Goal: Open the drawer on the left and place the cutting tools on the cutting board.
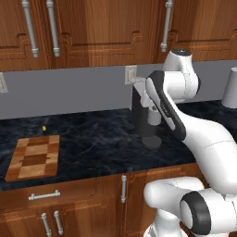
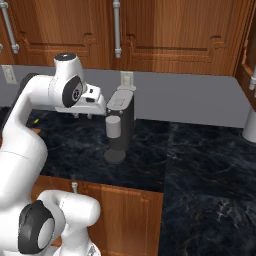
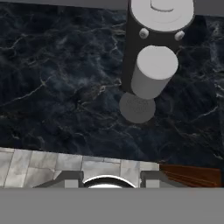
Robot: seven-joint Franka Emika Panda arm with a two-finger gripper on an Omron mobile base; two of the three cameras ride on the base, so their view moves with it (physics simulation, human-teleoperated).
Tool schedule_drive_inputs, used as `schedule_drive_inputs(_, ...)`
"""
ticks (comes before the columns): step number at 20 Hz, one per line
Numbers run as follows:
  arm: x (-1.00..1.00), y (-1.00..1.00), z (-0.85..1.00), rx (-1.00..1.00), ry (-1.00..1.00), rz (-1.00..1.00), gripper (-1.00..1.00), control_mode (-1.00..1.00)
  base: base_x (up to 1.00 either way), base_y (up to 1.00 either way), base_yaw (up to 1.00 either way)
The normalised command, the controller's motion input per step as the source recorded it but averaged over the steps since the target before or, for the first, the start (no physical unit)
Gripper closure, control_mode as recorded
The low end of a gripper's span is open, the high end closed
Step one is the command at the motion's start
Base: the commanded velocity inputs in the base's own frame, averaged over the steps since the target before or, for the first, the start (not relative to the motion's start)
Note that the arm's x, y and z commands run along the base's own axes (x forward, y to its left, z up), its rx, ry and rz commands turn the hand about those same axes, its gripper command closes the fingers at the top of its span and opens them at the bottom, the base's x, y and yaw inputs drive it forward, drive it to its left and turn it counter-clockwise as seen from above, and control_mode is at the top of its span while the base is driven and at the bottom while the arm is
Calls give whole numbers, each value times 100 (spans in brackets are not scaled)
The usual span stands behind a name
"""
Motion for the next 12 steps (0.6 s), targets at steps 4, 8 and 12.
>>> schedule_drive_inputs(4,-23,5,-5,-3,0,0,-100,-100,0,0,0)
schedule_drive_inputs(8,-71,69,-23,-30,-7,7,-100,-100,0,0,0)
schedule_drive_inputs(12,-85,100,-21,-38,-19,12,-100,-100,0,0,0)
